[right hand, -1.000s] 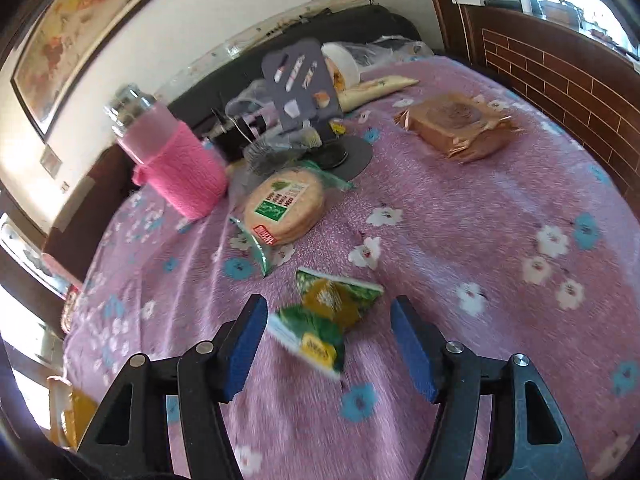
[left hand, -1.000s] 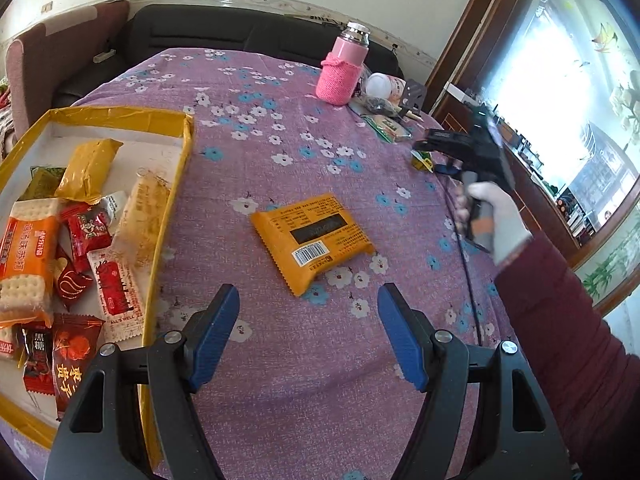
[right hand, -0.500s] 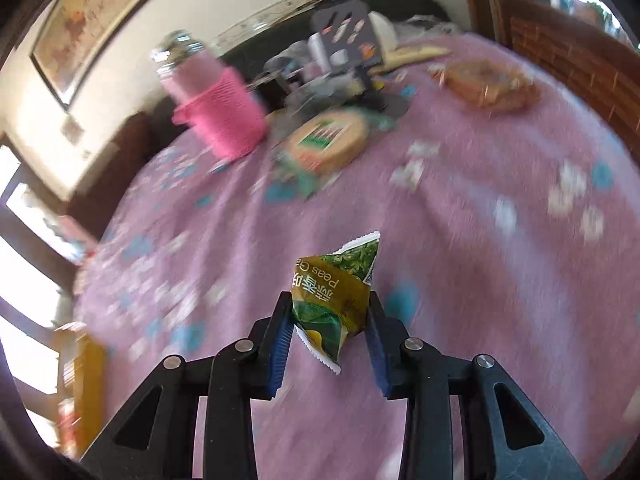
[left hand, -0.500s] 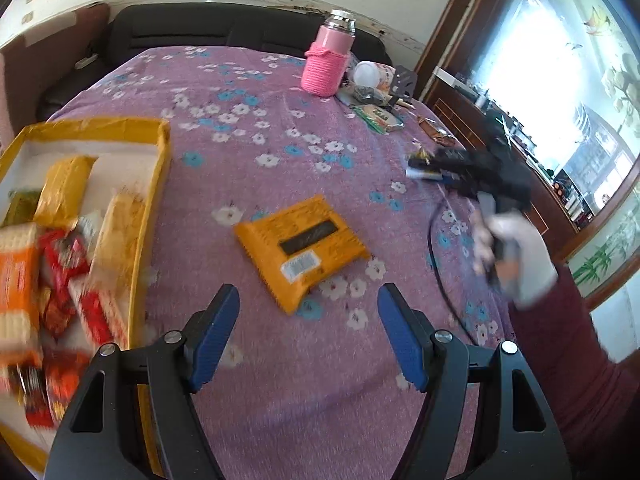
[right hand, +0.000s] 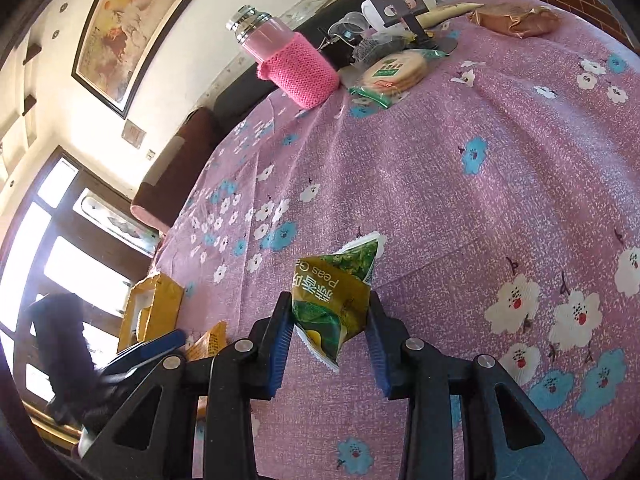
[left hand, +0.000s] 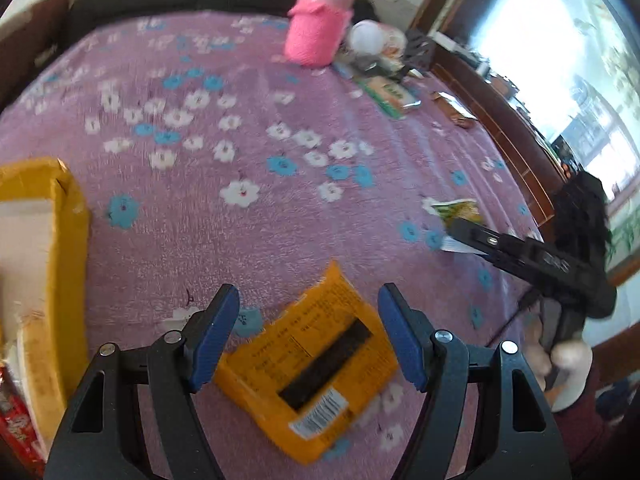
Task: Organize snacks
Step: 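Grasp the orange biscuit pack with the left tool while the right tool holds the green packet, then carry the orange pack and green packet over the tray, then open both tools to release the orange pack and green packet into the tray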
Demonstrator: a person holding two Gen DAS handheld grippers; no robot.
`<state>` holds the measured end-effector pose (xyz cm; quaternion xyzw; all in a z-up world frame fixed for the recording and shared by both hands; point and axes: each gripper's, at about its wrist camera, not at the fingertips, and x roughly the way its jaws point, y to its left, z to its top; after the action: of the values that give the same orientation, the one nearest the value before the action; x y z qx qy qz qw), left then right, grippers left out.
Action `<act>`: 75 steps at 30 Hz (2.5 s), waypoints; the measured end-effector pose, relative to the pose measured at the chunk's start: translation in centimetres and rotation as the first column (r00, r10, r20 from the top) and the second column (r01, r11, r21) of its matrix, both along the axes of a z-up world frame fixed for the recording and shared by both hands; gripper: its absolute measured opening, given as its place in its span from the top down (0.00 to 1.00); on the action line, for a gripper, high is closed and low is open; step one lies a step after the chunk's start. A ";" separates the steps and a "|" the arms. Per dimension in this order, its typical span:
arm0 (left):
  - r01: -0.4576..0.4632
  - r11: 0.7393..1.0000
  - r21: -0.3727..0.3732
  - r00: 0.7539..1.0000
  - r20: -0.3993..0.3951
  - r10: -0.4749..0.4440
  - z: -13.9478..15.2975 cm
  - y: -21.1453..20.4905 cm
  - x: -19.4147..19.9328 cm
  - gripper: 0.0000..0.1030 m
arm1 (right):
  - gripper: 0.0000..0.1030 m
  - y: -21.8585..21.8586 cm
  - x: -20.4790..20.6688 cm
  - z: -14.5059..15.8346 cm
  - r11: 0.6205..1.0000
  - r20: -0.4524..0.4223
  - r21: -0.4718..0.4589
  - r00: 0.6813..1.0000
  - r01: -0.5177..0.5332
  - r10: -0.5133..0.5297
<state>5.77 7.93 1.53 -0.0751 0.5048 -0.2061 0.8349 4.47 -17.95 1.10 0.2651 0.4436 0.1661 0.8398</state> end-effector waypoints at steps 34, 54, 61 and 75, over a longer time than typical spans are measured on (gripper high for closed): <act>-0.080 0.988 0.129 0.979 0.195 0.054 2.1 -2.4 -9.5 0.32 | 0.65 1.1 -0.2 0.3 0.993 0.046 -0.115 0.999 -0.015 0.020; -0.639 0.768 0.051 0.754 0.240 0.611 4.1 22.0 -18.9 0.32 | 0.66 15.4 -4.6 6.3 0.947 0.138 -0.197 0.949 -0.254 0.283; -0.650 0.759 0.041 0.750 0.198 0.631 2.7 24.0 -18.7 0.32 | 0.66 26.6 -5.2 6.9 0.877 0.095 -0.188 0.880 -0.442 0.464; -0.631 0.773 -0.066 0.737 0.259 0.624 5.3 24.7 -20.7 0.31 | 0.49 36.3 -2.9 6.4 0.813 0.114 -0.390 0.854 -0.432 0.508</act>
<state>-14.92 32.59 6.84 -0.2016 0.3358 0.0854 0.9161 1.56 18.35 7.45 -0.0267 0.4254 0.3151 0.8479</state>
